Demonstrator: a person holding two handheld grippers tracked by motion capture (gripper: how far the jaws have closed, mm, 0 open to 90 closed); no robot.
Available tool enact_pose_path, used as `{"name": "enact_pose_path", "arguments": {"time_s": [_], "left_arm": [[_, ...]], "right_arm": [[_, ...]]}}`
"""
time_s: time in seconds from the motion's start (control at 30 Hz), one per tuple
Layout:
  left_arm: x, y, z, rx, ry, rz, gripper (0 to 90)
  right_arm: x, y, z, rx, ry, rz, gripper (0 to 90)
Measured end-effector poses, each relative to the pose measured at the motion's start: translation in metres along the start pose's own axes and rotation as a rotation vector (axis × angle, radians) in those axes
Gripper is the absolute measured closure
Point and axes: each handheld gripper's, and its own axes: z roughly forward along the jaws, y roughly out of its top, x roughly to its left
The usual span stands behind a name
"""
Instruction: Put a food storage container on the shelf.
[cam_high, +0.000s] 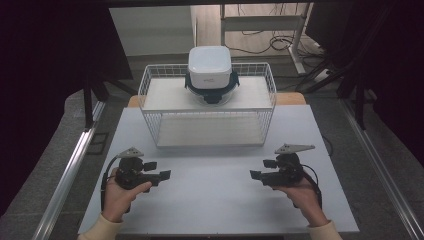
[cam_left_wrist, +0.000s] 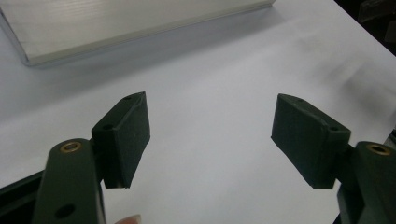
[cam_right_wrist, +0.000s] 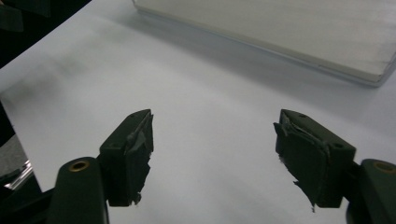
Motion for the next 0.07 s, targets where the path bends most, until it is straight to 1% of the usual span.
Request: {"name": "enact_pose_path", "arguments": {"time_s": [0.07], "left_arm": [[0.0012,0.0004,0.0014,-0.005,0.006,-0.002,26.9]], "right_arm": [[-0.0013,-0.0011,-0.0005,-0.015,-0.018,-0.010,25.1]]}}
